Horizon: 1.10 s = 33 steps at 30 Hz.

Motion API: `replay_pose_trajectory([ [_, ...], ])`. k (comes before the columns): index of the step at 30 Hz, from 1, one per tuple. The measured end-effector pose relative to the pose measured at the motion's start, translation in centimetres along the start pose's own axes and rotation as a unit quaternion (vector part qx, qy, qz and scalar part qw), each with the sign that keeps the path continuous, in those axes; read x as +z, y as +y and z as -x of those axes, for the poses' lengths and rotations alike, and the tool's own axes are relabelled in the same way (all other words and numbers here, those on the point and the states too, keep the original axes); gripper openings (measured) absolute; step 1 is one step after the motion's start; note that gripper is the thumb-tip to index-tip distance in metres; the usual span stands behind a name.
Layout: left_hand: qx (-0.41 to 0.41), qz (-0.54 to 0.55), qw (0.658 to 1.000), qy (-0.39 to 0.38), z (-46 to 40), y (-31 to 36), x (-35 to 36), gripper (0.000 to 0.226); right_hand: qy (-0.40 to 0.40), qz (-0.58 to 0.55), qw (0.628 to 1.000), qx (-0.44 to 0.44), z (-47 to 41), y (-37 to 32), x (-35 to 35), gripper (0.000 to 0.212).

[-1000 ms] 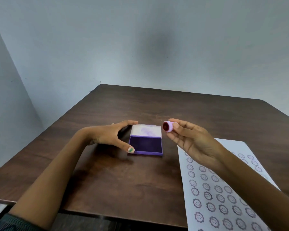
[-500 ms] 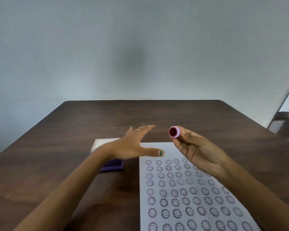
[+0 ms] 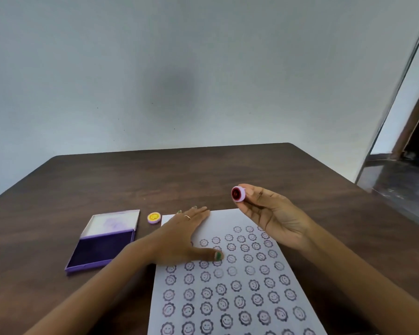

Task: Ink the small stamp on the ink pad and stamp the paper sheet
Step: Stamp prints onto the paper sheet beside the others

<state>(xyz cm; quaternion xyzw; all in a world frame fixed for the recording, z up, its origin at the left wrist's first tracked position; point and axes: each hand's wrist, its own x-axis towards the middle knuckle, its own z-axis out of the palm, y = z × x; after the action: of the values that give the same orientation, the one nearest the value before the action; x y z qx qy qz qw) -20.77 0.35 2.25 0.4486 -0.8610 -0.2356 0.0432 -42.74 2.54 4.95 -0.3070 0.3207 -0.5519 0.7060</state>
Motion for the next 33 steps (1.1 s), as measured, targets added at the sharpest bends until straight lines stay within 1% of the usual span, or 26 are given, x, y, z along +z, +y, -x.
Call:
replay_pose_trajectory([
  [6,0.006,-0.012,1.0,0.013,-0.1,0.0,0.6,0.101,-0.002,0.039,0.999,-0.011,-1.4,0.8,-0.3,0.038],
  [9,0.006,-0.016,1.0,0.013,-0.2,-0.2,0.7,0.1,-0.001,0.093,0.995,-0.036,-1.7,1.5,-0.7,0.034],
  [11,0.005,-0.018,1.0,0.013,-0.2,-0.2,0.7,0.099,0.002,0.149,0.987,-0.064,-1.7,1.7,-0.8,0.033],
  [13,0.008,-0.022,1.0,0.018,-0.2,-0.3,0.8,0.099,0.009,0.223,0.969,-0.102,-1.5,1.8,-0.9,0.032],
  [16,0.013,-0.028,0.999,0.021,-0.1,-0.3,0.8,0.098,0.019,0.333,0.93,-0.158,-1.4,1.9,-1.1,0.026],
  [21,0.014,-0.034,0.999,0.018,-0.2,-0.4,0.8,0.098,0.012,0.462,0.861,-0.213,-1.3,2.6,-0.9,0.026],
  [24,0.016,-0.035,0.999,0.018,-0.2,-0.5,0.9,0.098,0.008,0.512,0.827,-0.23,-1.3,2.9,-0.8,0.028],
  [26,0.015,-0.034,0.999,0.017,-0.2,-0.5,0.9,0.098,0.005,0.533,0.811,-0.241,-1.2,3.0,-0.8,0.028],
  [33,0.012,-0.032,0.999,0.016,-0.2,-0.5,0.9,0.098,-0.003,0.57,0.779,-0.261,-1.1,3.2,-0.7,0.032],
])
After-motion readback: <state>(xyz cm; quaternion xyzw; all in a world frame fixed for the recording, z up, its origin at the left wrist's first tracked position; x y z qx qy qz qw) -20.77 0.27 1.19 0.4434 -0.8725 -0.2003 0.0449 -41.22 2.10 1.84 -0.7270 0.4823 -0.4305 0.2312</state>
